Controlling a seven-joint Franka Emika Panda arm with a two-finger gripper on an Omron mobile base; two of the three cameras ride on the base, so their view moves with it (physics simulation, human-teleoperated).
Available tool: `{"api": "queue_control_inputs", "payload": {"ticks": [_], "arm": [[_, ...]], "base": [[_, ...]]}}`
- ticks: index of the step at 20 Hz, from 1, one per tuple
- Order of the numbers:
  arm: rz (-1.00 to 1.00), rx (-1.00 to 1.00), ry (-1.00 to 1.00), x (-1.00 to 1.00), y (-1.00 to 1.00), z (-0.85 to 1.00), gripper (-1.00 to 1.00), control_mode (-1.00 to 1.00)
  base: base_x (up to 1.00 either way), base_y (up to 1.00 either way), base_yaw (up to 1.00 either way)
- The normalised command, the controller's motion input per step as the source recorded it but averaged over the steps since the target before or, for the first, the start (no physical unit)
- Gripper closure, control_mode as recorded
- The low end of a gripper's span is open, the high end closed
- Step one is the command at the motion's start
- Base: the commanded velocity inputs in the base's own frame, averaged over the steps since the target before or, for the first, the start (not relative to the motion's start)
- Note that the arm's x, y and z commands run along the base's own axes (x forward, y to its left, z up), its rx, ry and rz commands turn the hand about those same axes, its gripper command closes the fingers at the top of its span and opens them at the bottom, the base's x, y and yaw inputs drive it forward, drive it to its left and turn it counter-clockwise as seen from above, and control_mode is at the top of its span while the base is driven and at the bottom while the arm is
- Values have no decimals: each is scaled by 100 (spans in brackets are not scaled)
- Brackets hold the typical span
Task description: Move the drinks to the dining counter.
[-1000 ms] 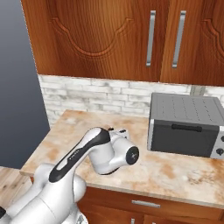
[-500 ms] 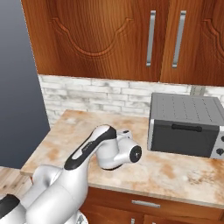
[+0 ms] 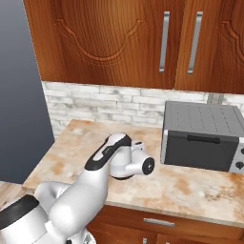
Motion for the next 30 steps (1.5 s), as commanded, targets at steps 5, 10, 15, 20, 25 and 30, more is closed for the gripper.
{"api": "queue_control_inputs", "payload": {"ticks": [5,10,15,20,25,30], "arm": [[0,0,0,27,-17,-14,-100,-100],[0,0,0,25,-13,-16,-100,-100],[0,0,0,26,-2,-14,-100,-100],[0,0,0,22,0,-15,-100,-100],[0,0,0,0,0,-8,-100,-100],[0,0,0,2,8,-4,-100,-100]], "base": [[0,0,0],[0,0,0],[0,0,0],[0,0,0],[0,0,0],[0,0,0]]}}
